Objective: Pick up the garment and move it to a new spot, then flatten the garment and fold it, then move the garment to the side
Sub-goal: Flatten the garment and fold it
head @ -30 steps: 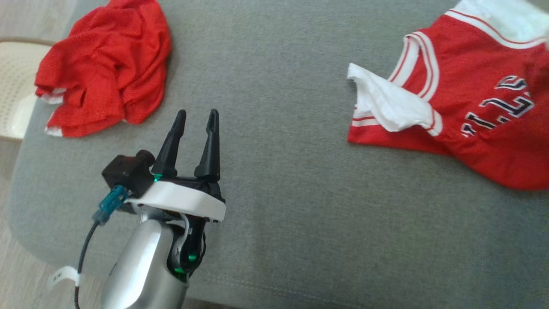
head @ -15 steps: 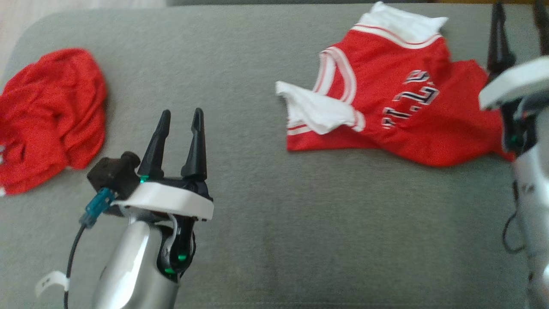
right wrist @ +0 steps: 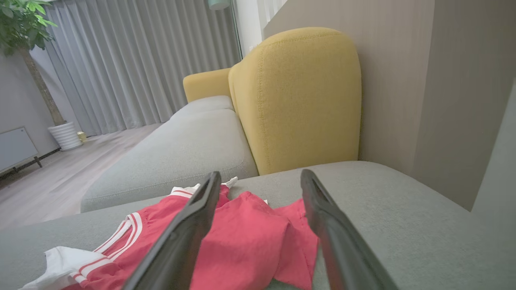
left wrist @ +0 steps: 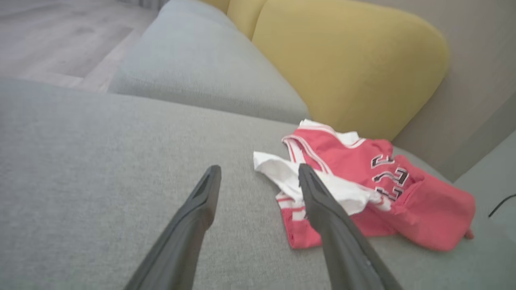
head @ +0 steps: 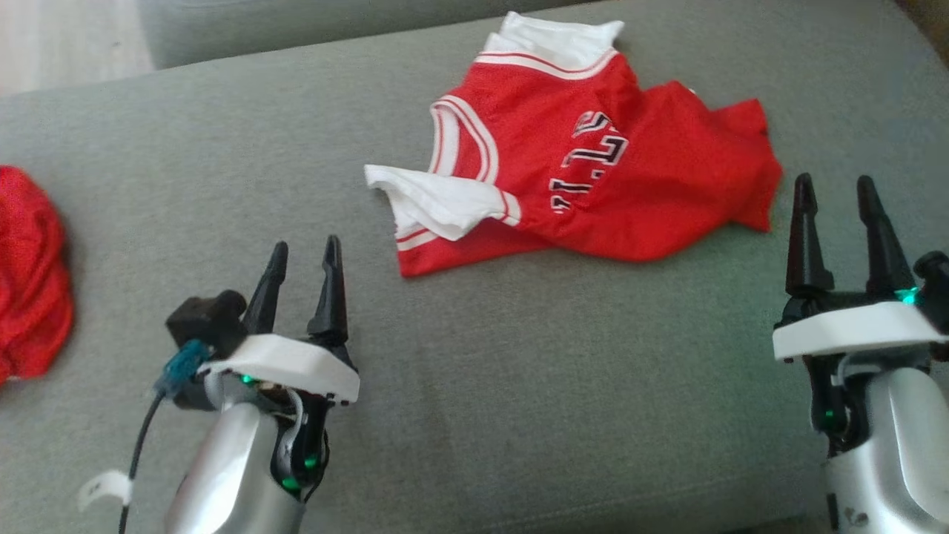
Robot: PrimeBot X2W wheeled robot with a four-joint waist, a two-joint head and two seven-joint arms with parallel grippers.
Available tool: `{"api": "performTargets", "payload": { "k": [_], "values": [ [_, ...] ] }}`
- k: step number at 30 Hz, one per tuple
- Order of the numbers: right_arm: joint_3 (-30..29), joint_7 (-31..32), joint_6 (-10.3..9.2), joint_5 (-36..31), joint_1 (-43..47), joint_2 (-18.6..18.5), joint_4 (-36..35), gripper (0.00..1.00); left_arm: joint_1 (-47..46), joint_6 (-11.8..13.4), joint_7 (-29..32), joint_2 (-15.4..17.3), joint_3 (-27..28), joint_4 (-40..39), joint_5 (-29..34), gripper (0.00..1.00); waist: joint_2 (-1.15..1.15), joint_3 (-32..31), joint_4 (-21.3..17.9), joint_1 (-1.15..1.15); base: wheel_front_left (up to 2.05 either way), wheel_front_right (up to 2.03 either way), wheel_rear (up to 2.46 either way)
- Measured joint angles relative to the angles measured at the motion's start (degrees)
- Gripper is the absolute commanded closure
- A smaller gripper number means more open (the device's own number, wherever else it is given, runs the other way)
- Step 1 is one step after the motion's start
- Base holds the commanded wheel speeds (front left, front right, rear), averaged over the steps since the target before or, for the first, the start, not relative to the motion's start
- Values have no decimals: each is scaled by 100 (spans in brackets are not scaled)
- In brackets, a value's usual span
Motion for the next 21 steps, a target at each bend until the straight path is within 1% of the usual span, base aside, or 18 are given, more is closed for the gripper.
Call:
{"api": "performTargets", "payload": {
  "k": [2,5,7,11,14,19,21],
  "values": [
    [-34,60,0,-41,11,43,-210,0,-201,-15,15,10,-76,388,71,0,0,64,-106,0,0,0,0],
    [-71,102,0,-57,11,92,-436,0,-693,-42,254,8,-197,834,162,0,0,184,-235,0,0,0,0],
    [-89,126,0,-57,11,112,-510,0,-1065,-85,428,8,-209,1077,146,0,0,265,-315,0,0,0,0],
    [-100,124,0,-57,12,162,-564,0,-1654,-59,875,11,-296,1666,158,0,0,419,-458,0,0,0,0],
    [-103,104,0,-109,12,200,-563,0,-1891,-30,973,11,-188,1978,35,0,0,521,-565,0,0,0,0],
    [-96,35,0,-176,10,221,-535,0,-2263,125,1060,14,-109,2449,21,0,0,653,-704,0,0,0,0],
    [-90,9,0,-175,8,225,-501,0,-2402,125,1061,22,-111,2613,23,0,0,689,-748,0,0,0,0]
  ]
}}
